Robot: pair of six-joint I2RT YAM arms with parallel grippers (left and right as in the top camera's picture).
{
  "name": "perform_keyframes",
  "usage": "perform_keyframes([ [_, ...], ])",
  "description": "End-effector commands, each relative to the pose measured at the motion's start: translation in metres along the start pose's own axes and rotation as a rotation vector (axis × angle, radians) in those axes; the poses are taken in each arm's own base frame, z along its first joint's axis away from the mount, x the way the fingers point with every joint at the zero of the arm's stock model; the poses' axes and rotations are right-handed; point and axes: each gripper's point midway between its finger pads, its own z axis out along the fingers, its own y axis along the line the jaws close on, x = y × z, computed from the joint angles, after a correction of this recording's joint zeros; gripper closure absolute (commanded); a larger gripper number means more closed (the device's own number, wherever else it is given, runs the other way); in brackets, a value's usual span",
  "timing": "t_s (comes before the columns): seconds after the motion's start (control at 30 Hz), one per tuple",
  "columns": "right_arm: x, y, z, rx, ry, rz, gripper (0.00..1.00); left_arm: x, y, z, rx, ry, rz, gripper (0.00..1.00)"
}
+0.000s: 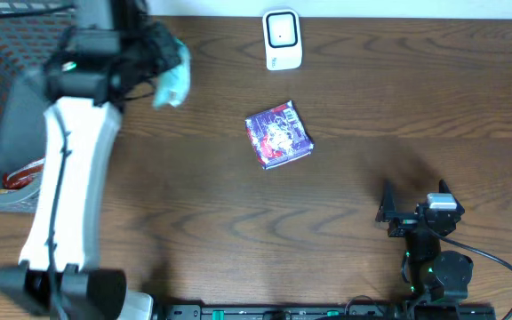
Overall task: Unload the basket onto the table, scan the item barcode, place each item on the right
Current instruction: 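Carry the mint-green packet out and place it left of the purple bag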
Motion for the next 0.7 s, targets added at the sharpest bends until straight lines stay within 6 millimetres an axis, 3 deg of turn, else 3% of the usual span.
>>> perform_keyframes([
  [0.0, 0.001, 0.002, 0.0, -0.007, 0.0, -0.012, 0.01, 0.032, 0.004, 0.039, -0.053, 0.129, -0.093, 0.93],
  [0.17, 0.001, 0.002, 0.0, -0.007, 0.001, -0.012, 0.01, 0.078, 0.021, 0.085, -0.189, 0.293, -0.262, 0.93],
  [0.33, 0.001, 0.002, 0.0, -0.007, 0.0, -0.012, 0.01, 0.117, 0.026, 0.121, -0.265, 0.413, -0.279, 0.93],
  [0.5, 0.001, 0.002, 0.0, -0.007, 0.0, -0.012, 0.01, 0.153, 0.027, 0.15, -0.335, 0.49, -0.318, 0.93],
  [0.67, 0.001, 0.002, 0.0, -0.007, 0.001, -0.012, 0.01, 0.175, 0.033, 0.179, -0.372, 0.527, -0.331, 0.93],
])
